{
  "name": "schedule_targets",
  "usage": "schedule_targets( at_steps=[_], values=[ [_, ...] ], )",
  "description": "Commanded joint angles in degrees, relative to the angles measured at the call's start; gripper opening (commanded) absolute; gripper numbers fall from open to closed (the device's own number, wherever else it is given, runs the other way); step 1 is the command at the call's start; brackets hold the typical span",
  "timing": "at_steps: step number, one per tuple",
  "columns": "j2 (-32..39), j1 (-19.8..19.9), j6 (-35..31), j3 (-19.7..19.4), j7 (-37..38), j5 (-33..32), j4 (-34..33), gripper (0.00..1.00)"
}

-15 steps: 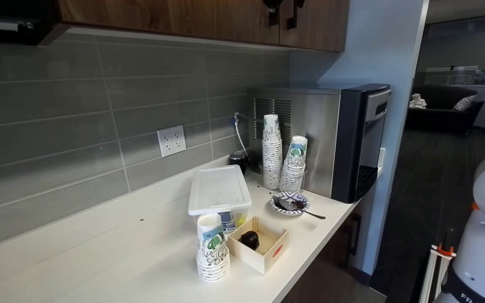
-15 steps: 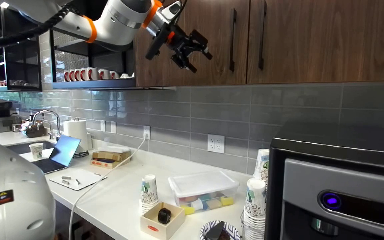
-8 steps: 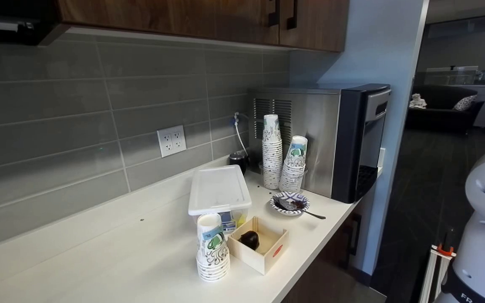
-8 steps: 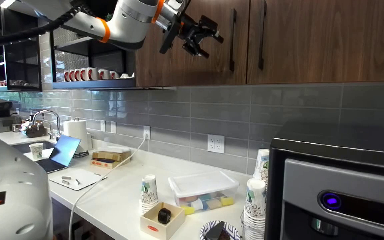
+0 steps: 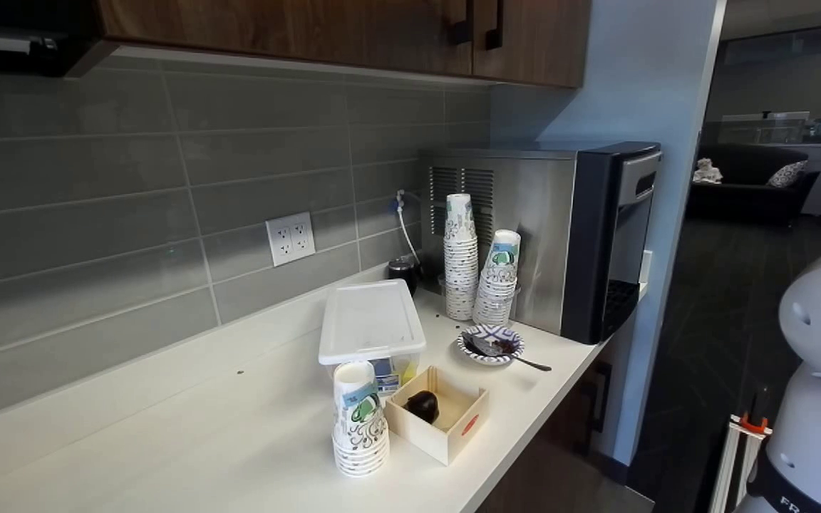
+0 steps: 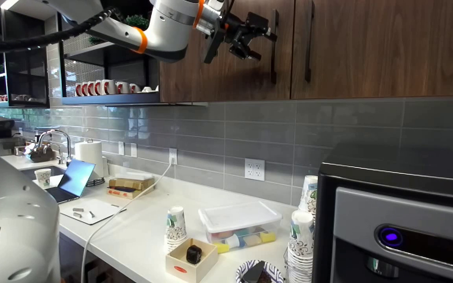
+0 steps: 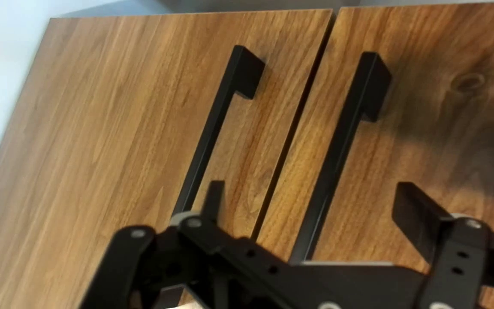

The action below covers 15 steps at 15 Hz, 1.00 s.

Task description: Open and close the top left cabinet door

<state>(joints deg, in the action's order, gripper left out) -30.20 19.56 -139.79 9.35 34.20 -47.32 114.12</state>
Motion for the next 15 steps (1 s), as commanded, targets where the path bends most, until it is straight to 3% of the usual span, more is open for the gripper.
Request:
schedule_targets(
  at_steps=[1, 15],
  values=[
    [3.07, 0.49, -1.35, 0.43, 7.29, -5.78, -2.86, 1.00],
    [4.55, -2.82, 1.14, -4.12, 24.83, -18.56, -3.28, 1.00]
  ],
)
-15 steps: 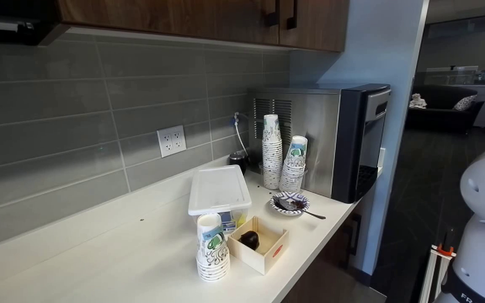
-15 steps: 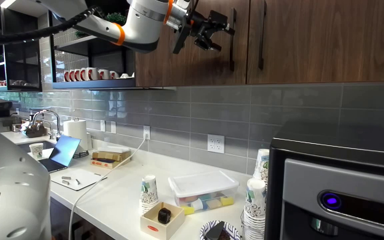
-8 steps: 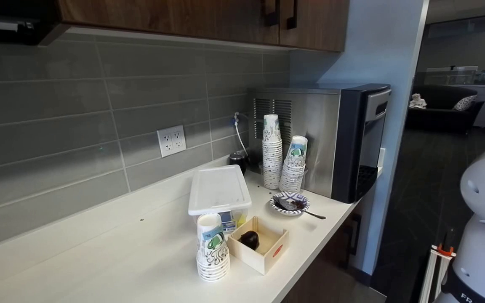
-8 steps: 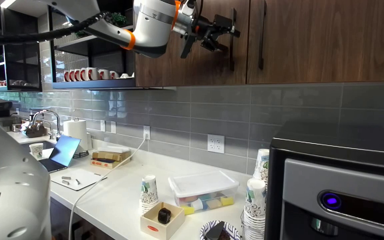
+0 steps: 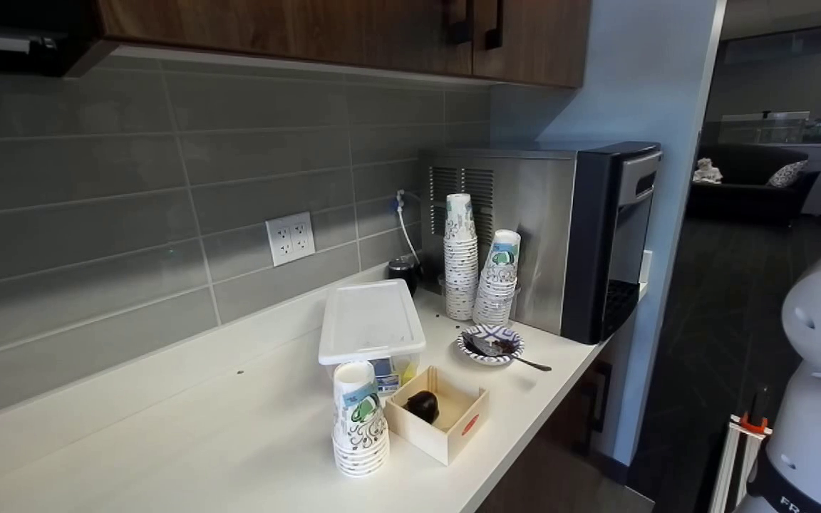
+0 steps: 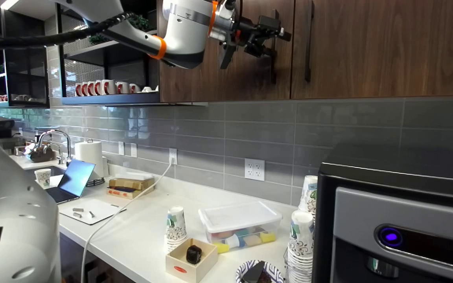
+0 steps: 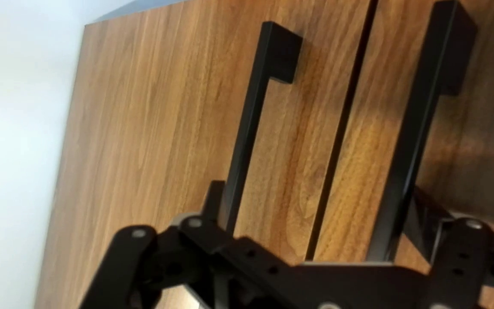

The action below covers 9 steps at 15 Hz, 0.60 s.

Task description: Open and close the top left cabinet door

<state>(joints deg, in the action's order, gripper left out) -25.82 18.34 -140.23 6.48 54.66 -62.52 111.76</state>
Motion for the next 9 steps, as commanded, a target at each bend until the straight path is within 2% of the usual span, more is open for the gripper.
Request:
schedule_targets(
  at_steps=[1, 5, 9],
  values=[
    [0.03, -1.87, 1.83, -1.55, 5.42, -3.84, -0.73, 1.00],
    [-1.49, -3.68, 4.16, -2.44, 7.37, -3.12, 0.80, 1.00],
    [-4.75, -6.59, 11.70, -2.90, 5.95, 1.09, 2.86, 1.00]
  ],
)
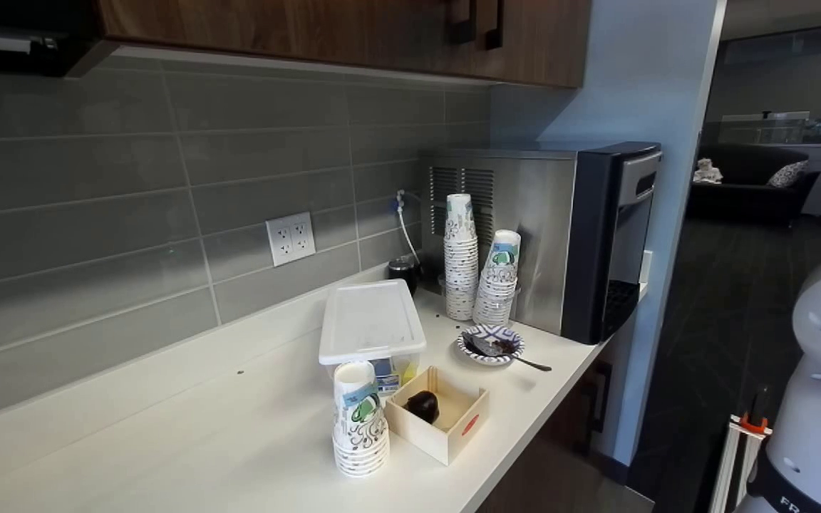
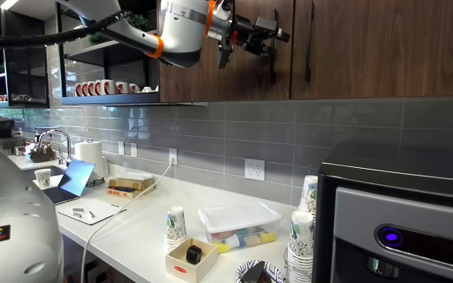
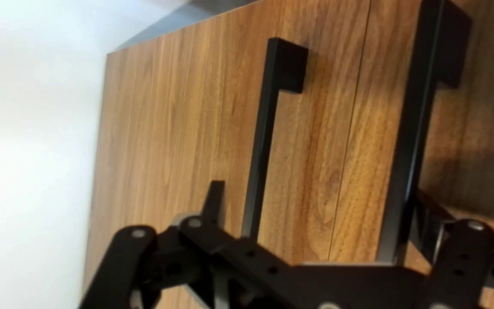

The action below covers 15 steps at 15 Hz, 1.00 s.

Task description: Open and close the top left cabinet door

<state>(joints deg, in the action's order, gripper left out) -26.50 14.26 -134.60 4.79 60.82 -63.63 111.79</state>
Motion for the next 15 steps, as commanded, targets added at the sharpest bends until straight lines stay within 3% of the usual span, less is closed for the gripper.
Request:
schedule_targets(
  at_steps=[1, 7, 15],
  values=[
    [-5.29, -3.16, 8.78, -1.11, -0.66, 3.15, 3.32, 1.00],
    [-11.06, -6.01, 23.28, 0.13, -1.02, 6.72, 4.87, 1.00],
    [-18.39, -9.48, 42.15, 5.38, 0.07, 9.06, 8.07, 1.00]
  ],
)
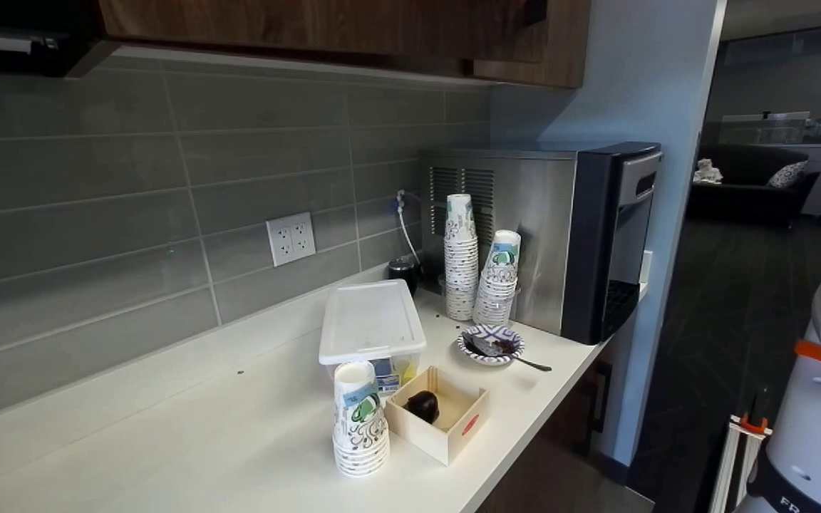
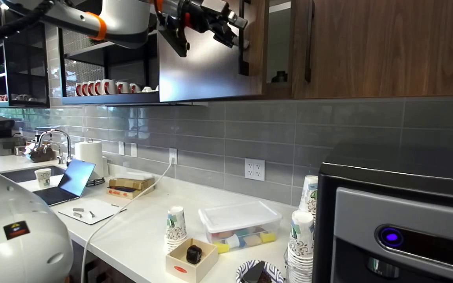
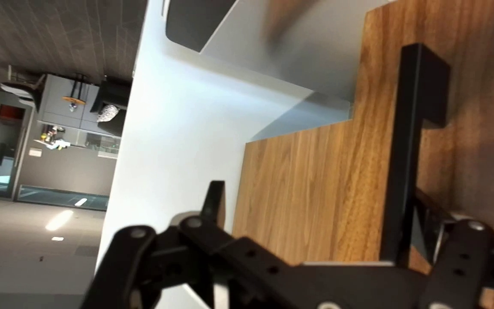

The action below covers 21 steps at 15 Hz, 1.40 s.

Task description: Open and close the top left cabinet door

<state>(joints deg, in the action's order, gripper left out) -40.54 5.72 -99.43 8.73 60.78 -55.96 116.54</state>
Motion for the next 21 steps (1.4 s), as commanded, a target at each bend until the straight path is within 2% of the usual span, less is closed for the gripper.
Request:
schedule_targets(
  at_steps=[1, 6, 10, 14, 21],
  values=[
    [-5.29, -1.42, 10.12, 2.50, 0.20, 1.65, 3.54, 1.00],
    [-9.16, -4.93, 21.51, 5.87, 1.19, 4.06, 5.81, 1.00],
    [-11.57, -7.85, 27.94, 9.33, 3.03, 4.47, 6.49, 1.00],
    [-13.04, -11.21, 32.26, 13.04, 3.56, 4.27, 7.01, 1.00],
    [-14.12, -16.08, 36.38, 16.48, 3.00, 4.22, 7.56, 1.00]
  ],
)
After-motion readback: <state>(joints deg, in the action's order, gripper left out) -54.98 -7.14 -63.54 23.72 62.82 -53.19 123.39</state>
